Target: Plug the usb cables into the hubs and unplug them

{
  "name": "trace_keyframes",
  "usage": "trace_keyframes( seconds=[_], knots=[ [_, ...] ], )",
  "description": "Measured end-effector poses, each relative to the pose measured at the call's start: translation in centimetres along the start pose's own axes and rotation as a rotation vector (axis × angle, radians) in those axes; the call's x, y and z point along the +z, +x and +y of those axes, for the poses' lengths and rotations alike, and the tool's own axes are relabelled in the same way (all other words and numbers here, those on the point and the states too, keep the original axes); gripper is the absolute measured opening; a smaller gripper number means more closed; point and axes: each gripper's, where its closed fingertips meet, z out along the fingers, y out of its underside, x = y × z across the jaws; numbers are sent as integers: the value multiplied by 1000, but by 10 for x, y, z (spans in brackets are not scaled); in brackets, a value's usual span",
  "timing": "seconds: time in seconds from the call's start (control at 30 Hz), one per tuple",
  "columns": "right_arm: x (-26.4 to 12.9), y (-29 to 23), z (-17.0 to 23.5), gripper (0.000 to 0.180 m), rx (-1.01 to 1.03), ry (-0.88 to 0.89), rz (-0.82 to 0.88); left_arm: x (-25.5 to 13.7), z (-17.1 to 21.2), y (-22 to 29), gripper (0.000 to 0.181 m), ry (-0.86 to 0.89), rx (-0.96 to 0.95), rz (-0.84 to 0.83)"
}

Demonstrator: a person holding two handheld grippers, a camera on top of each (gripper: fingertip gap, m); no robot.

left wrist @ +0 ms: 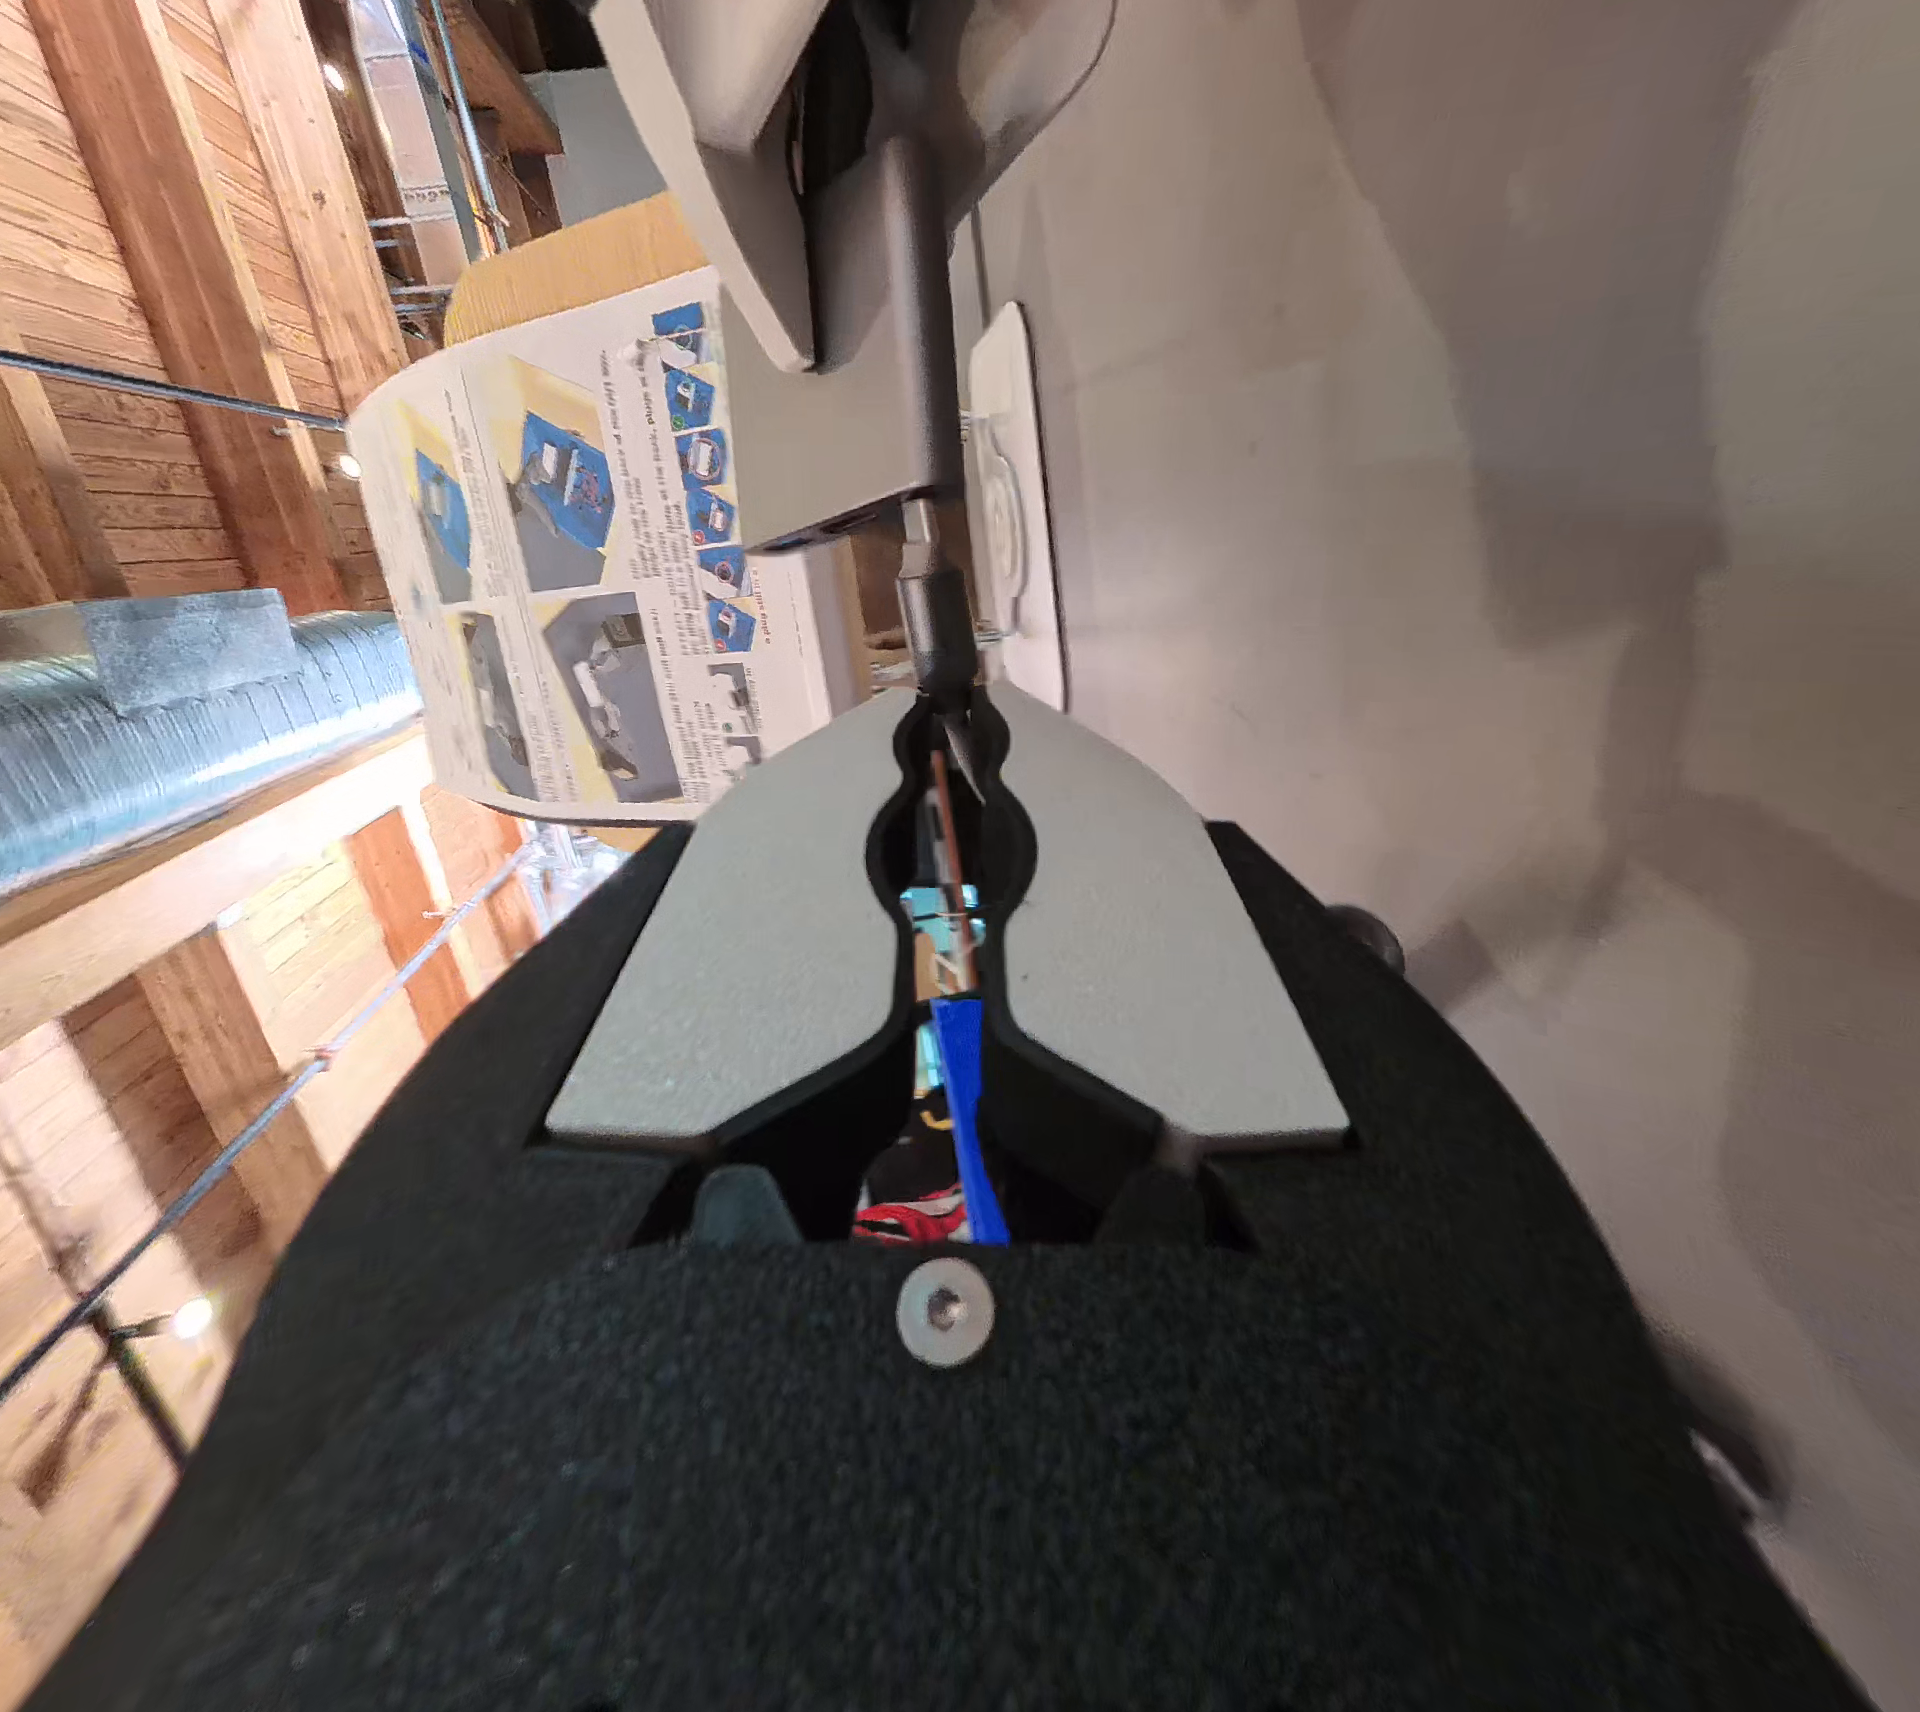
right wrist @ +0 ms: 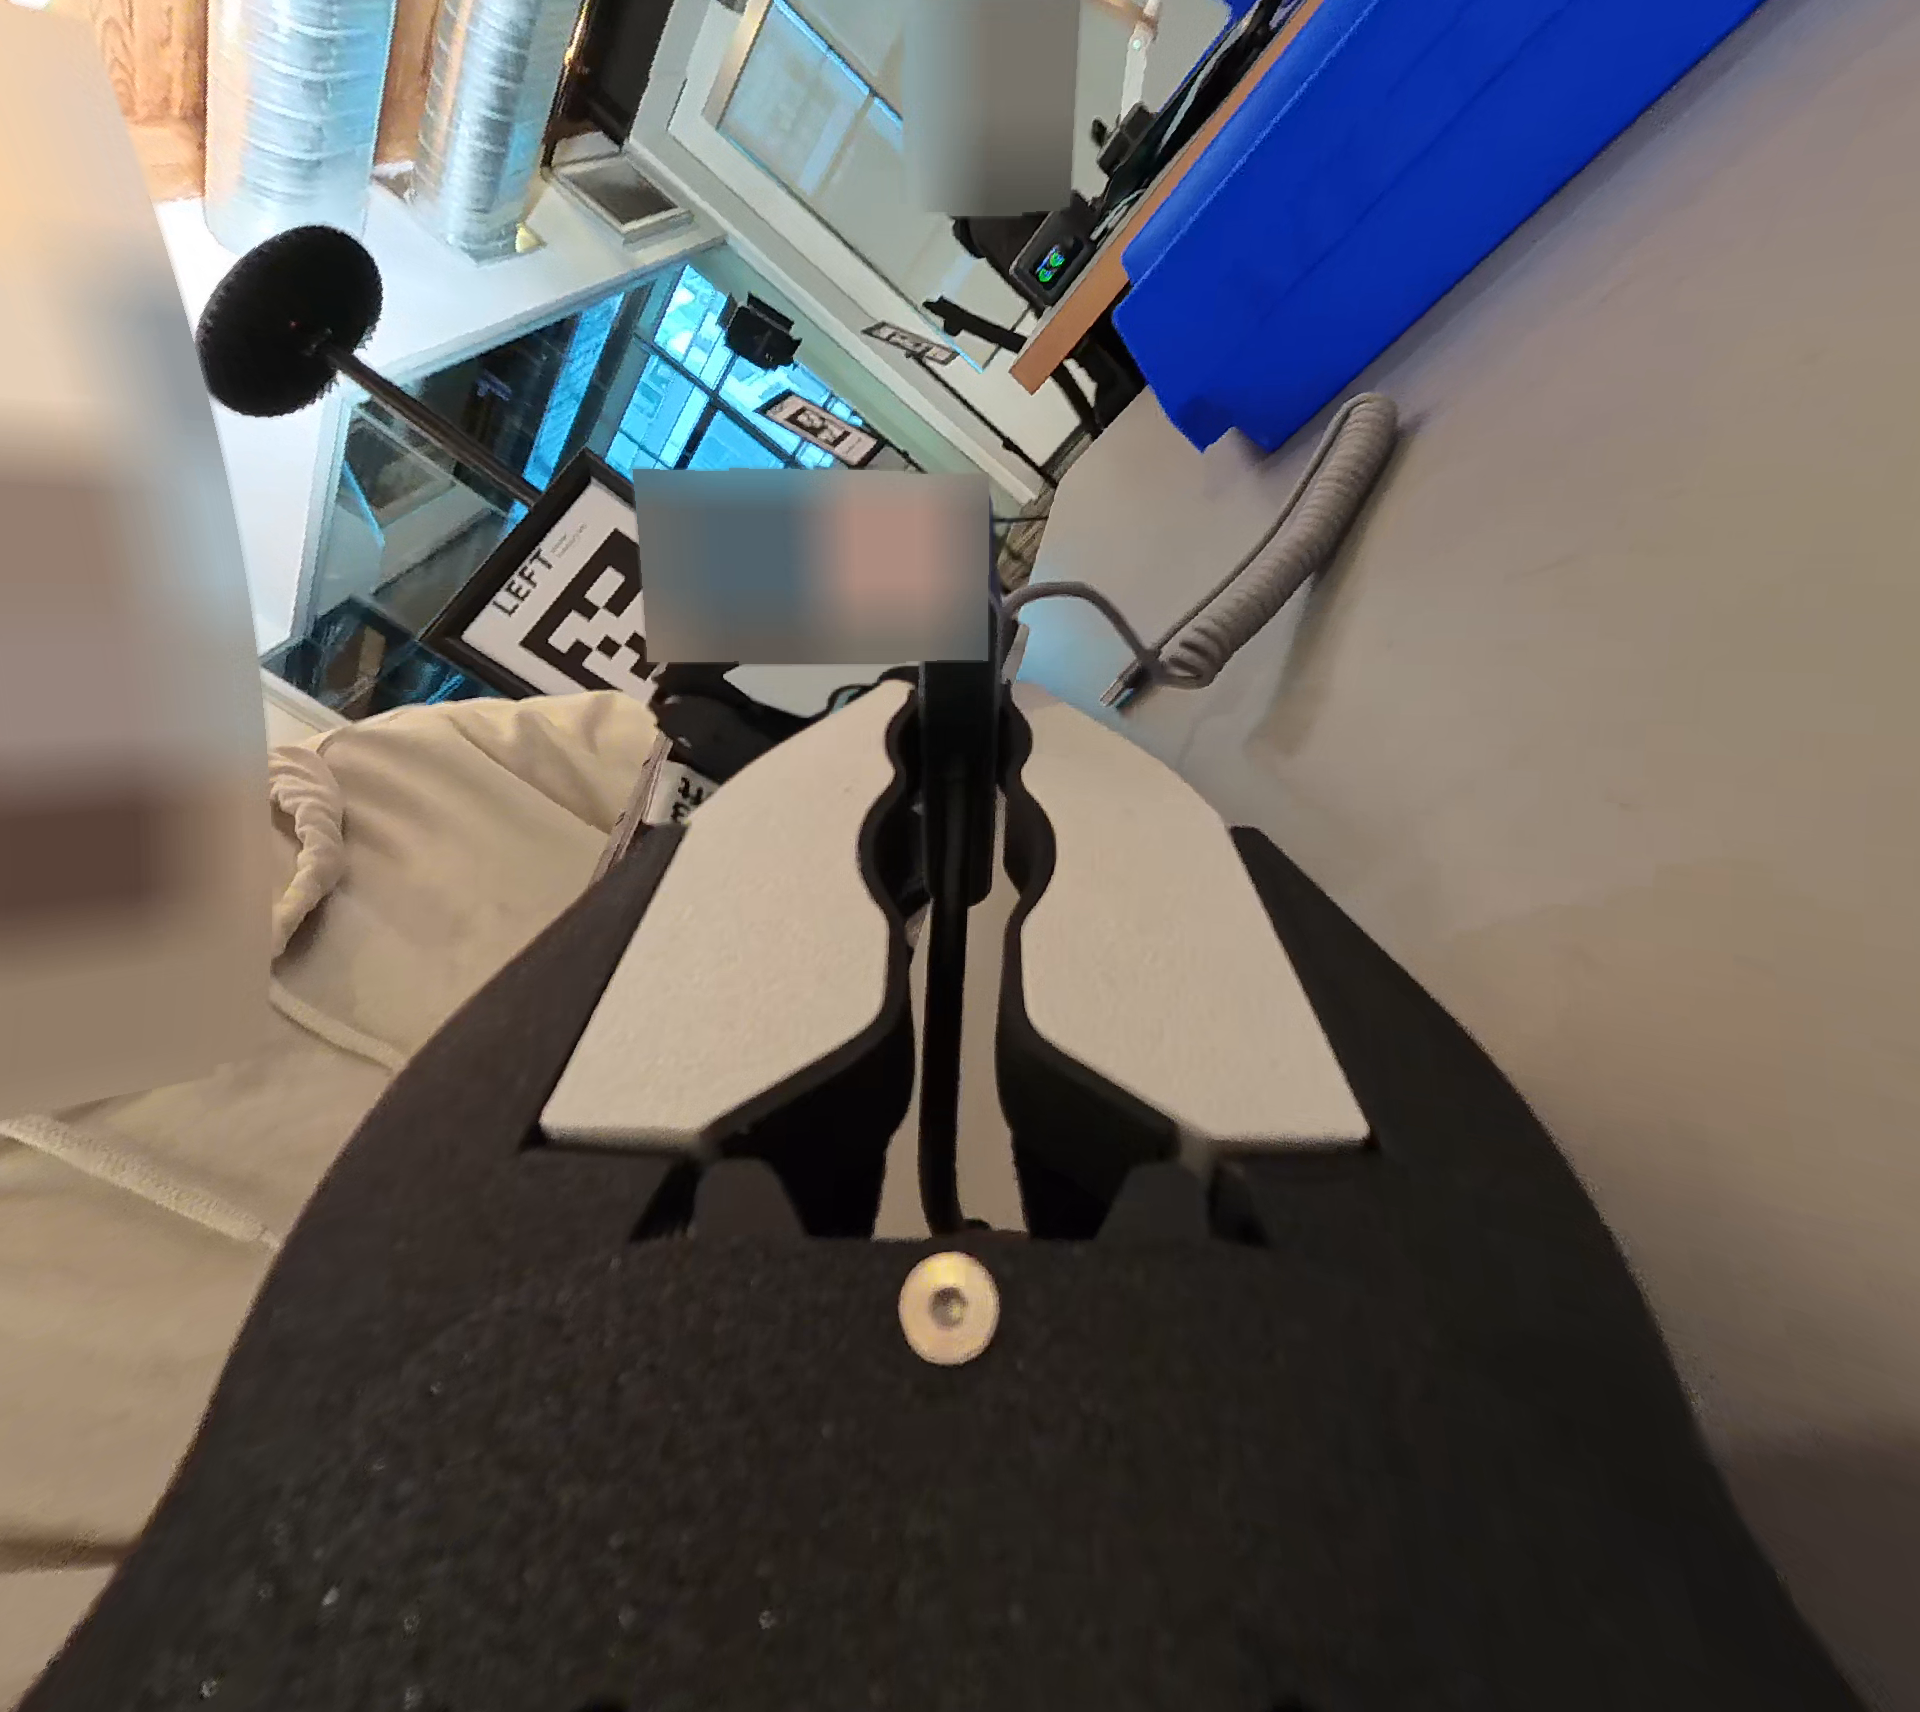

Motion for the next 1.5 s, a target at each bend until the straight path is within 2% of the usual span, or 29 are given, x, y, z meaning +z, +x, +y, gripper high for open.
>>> trace_keyframes(
  seconds=[0.23,0.3,0.37,0.5,0.6,0.67,0.77,0.9,1.17,1.5],
  knots=[
    [-2,16,-1,12,17,15,107,8,-6,18,8,7,-146,118],
    [-8,17,-5,12,-29,19,146,10,-3,20,7,5,-192,136],
    [-18,17,-13,12,-85,33,206,11,1,29,7,7,-280,229],
    [-30,6,-22,12,-253,34,273,5,-4,47,6,112,-610,523],
    [-27,-9,-12,12,-447,-85,274,-8,-14,42,6,237,-877,763],
    [-23,-21,-1,12,-550,-151,219,-19,-20,36,6,329,-1019,939],
    [-14,-34,15,13,-631,-218,100,-37,-25,33,6,443,-1126,1183],
    [-4,-34,33,13,-602,-276,22,-49,-26,39,6,476,-1115,1368],
    [3,-31,35,13,-540,-251,-18,-60,-32,28,6,518,-1089,1446],
    [10,-26,44,13,-538,-288,-14,-59,-34,38,6,497,-1056,1514]
  ],
)
